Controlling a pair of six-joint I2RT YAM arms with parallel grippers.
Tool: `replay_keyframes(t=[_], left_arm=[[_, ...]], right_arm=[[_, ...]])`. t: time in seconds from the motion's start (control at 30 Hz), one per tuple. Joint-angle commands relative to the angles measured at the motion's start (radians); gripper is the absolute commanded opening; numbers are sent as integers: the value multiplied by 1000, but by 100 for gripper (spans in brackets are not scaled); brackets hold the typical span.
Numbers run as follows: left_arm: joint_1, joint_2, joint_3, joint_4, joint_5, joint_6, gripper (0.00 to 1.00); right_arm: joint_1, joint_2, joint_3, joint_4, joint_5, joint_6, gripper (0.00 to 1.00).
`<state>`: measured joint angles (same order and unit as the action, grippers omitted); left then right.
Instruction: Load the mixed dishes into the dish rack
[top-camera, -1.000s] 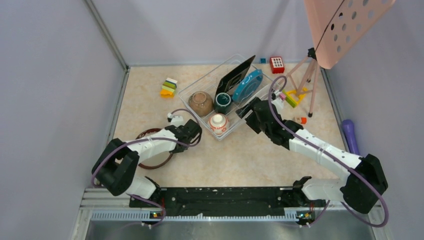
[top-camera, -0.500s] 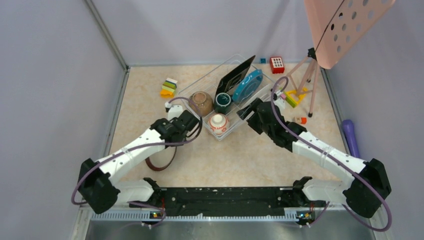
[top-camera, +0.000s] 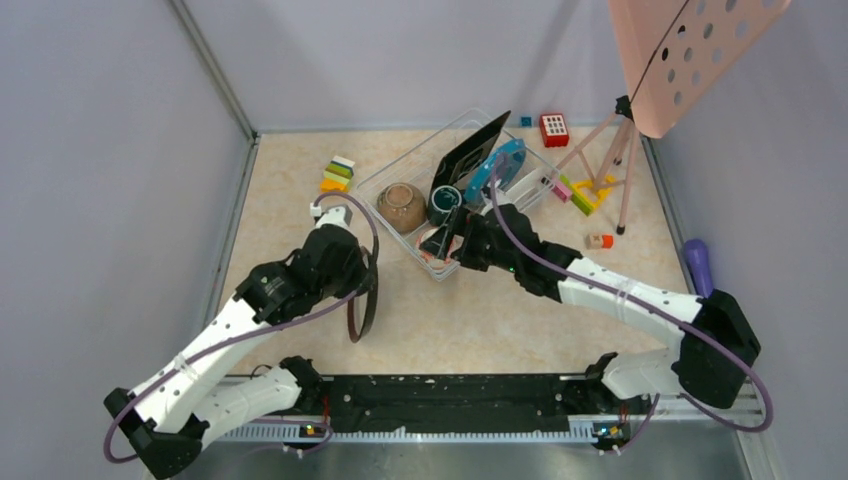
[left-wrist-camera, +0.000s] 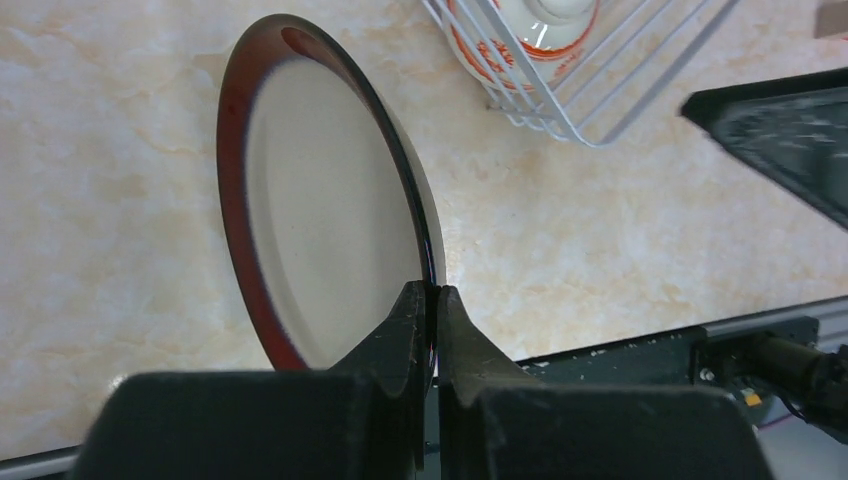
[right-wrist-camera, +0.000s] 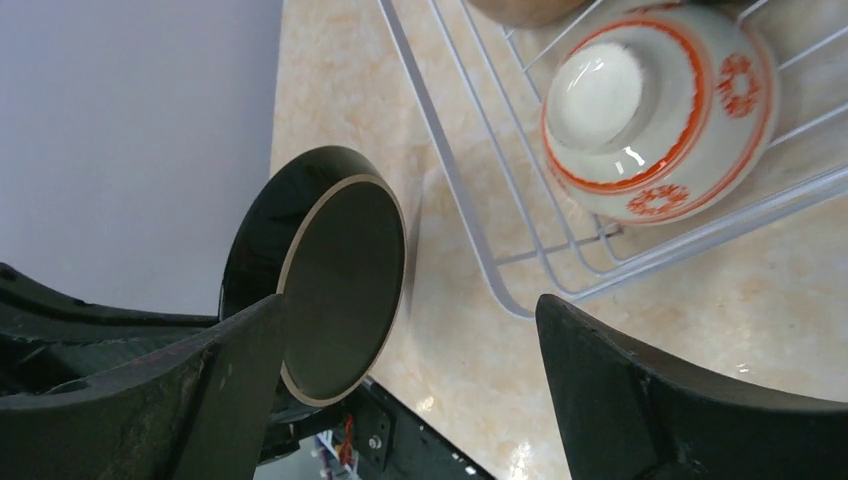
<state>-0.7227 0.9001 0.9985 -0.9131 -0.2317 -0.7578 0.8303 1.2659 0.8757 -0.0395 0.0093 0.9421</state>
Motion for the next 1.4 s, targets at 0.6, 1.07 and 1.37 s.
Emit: replay_keyframes(t=[0.6, 1.07, 1.37], left_arm=[[12, -148, -277, 631, 441, 109, 0], [12, -164, -271, 568, 422, 204, 0], [11, -146, -229, 452, 400, 302, 3]], right_arm=[[150, 285, 426, -474, 47, 285, 98], [155, 374, 409, -431, -86, 313, 44], [155, 371, 405, -404, -107, 366, 0]])
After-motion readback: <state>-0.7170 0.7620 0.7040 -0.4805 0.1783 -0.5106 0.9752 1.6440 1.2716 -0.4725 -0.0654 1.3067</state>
